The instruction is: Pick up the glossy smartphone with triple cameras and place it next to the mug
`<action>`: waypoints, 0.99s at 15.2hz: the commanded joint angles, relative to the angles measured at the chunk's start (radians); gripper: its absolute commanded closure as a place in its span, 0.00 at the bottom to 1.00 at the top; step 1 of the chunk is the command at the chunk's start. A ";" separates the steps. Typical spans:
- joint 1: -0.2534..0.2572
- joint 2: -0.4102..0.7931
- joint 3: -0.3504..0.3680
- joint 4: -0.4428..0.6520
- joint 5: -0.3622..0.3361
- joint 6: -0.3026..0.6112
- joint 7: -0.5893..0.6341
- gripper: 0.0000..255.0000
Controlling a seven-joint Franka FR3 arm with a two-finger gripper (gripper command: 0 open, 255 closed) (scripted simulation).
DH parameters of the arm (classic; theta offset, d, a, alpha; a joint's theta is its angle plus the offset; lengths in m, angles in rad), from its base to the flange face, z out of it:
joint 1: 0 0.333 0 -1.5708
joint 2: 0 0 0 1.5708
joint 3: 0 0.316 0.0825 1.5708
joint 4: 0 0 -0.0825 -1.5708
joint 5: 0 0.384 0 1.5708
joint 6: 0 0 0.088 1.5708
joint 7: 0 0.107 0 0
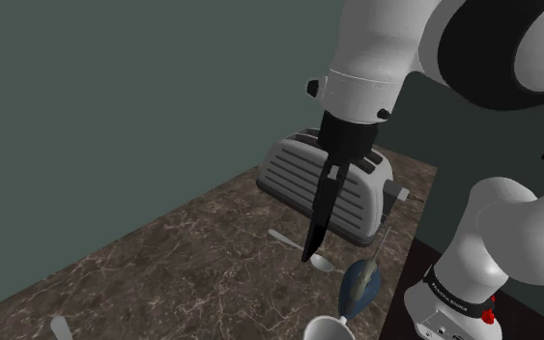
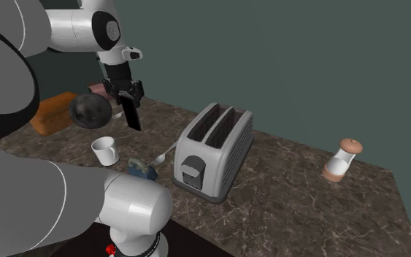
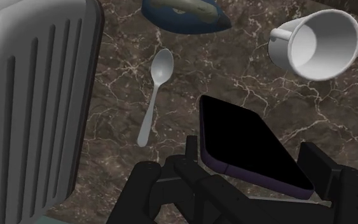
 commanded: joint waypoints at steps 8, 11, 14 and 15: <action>0.004 0.020 0.025 -0.106 0.016 0.126 -0.005 1.00; 0.006 0.031 0.035 -0.138 0.021 0.170 -0.005 1.00; 0.006 0.045 0.045 -0.169 0.026 0.214 -0.005 1.00; 0.006 0.050 0.049 -0.179 0.028 0.229 -0.004 1.00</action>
